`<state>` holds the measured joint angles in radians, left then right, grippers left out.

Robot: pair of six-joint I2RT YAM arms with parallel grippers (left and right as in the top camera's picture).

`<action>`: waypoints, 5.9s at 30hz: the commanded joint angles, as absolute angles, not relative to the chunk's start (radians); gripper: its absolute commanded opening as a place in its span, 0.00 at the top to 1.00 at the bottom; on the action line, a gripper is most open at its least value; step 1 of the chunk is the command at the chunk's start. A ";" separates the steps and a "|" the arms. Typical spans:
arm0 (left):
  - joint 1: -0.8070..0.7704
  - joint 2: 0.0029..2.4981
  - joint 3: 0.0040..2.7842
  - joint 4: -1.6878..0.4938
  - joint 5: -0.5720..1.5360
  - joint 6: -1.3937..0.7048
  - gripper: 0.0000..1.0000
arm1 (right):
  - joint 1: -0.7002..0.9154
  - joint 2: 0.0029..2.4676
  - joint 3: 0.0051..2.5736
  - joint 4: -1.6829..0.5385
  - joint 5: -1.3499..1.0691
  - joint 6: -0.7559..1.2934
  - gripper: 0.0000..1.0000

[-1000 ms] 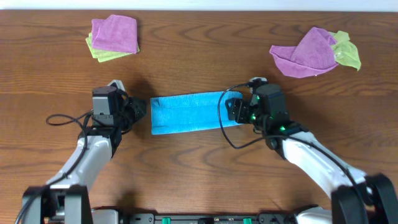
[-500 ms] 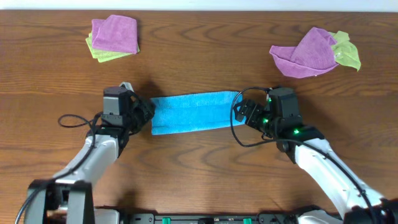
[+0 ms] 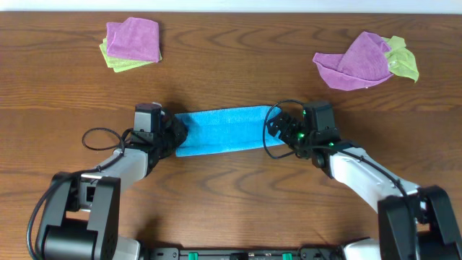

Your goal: Fold the cloth

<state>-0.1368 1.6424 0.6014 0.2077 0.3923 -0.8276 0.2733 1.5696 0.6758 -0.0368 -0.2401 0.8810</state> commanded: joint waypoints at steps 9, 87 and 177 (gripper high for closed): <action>-0.140 1.669 0.604 0.206 0.382 -0.835 0.94 | 0.267 1.651 0.669 0.041 -0.263 0.929 0.07; -0.104 1.590 0.760 -0.027 0.460 -0.620 0.94 | 0.616 1.714 0.936 0.242 -0.384 0.717 0.99; 0.168 1.285 0.884 -0.419 0.281 -0.389 0.94 | 0.820 2.123 1.277 0.294 -0.540 0.678 0.58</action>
<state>0.1486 1.3060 0.8513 -0.4156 0.2913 -0.3923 0.8112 2.1113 1.2526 0.2882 -0.4770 0.6834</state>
